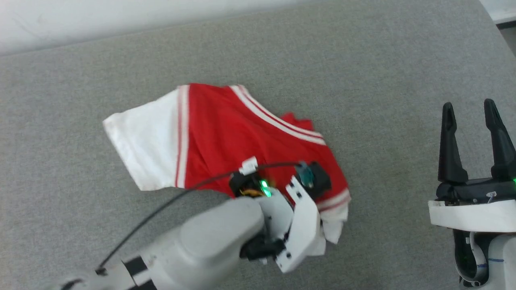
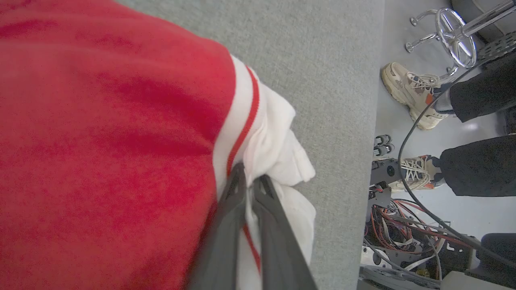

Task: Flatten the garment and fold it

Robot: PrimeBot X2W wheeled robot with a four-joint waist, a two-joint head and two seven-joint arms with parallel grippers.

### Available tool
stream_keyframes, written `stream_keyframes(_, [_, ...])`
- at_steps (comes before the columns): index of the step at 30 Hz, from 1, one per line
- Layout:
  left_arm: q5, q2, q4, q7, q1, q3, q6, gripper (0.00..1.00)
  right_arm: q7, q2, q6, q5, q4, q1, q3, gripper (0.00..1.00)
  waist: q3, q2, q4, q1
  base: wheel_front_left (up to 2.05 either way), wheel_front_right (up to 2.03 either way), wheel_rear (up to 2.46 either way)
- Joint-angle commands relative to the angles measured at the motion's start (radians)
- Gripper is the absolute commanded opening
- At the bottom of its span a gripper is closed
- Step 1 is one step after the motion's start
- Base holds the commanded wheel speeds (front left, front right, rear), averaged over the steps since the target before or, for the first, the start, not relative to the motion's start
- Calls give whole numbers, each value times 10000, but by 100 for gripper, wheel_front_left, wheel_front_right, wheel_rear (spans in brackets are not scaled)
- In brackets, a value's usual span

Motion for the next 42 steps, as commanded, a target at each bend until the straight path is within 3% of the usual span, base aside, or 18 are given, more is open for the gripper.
stream_keyframes(1, [216, -150, 85, 103, 362, -46, -67, 0, -47, 17, -9, 32, 22, -148, -24, 100, 41, 1, -17, -2, 0, 0, 0])
stream_keyframes(3, [286, -272, 255, -25, 579, -47, -67, 5, -47, 17, -9, -17, 70, -139, -53, 100, -61, 1, 58, -2, 0, 0, 0])
stream_keyframes(4, [325, -323, 356, -232, 613, -48, -67, 75, -47, 17, -9, -46, 94, -122, -62, 100, -144, 1, 100, -2, 0, 0, 0])
stream_keyframes(5, [420, -358, 452, -585, 588, -48, -67, 100, -47, 17, -9, -77, 115, -99, -56, 100, -238, 1, 142, -2, 0, 0, 0])
stream_keyframes(12, [1140, -412, 1055, -4337, 140, 146, -62, 100, -47, 17, -9, -325, 262, 371, -151, 100, -1284, 1, 539, -2, 0, 0, 0])
stream_keyframes(14, [1392, -447, 1161, -5504, 93, 524, 212, 100, -47, 17, -9, -390, 272, 551, -236, 100, -1586, 1, 721, -2, 0, 0, 0])
stream_keyframes(19, [2052, -200, 1074, -7183, 112, 1571, 1653, 100, -47, 17, -9, -504, 249, 834, -273, 100, -1964, 1, 1102, -2, 0, 0, 0])
stream_keyframes(23, [2832, 244, 162, -7337, 539, 2964, 2943, 100, -47, 17, -9, -511, 191, 924, -379, 100, -2045, 1, 1368, -2, 0, 0, 0])
stream_keyframes(29, [4446, 801, -1802, -7344, 2333, 5545, 4209, 100, -47, 17, -9, -436, 168, 946, -486, 100, -1994, 1, 1687, -2, 0, 0, 0])
stream_keyframes(35, [5588, 674, -3020, -7345, 4403, 7997, 4482, 100, -47, 17, -9, -309, 212, 950, -510, 100, -1935, 1, 1945, -2, 0, 0, 0])
stream_keyframes(42, [6318, 111, -3471, -7346, 6163, 10010, 3903, 100, -47, 17, -9, 21, 363, 950, -510, 100, -1937, 1, 2124, -2, 0, 0, 0])
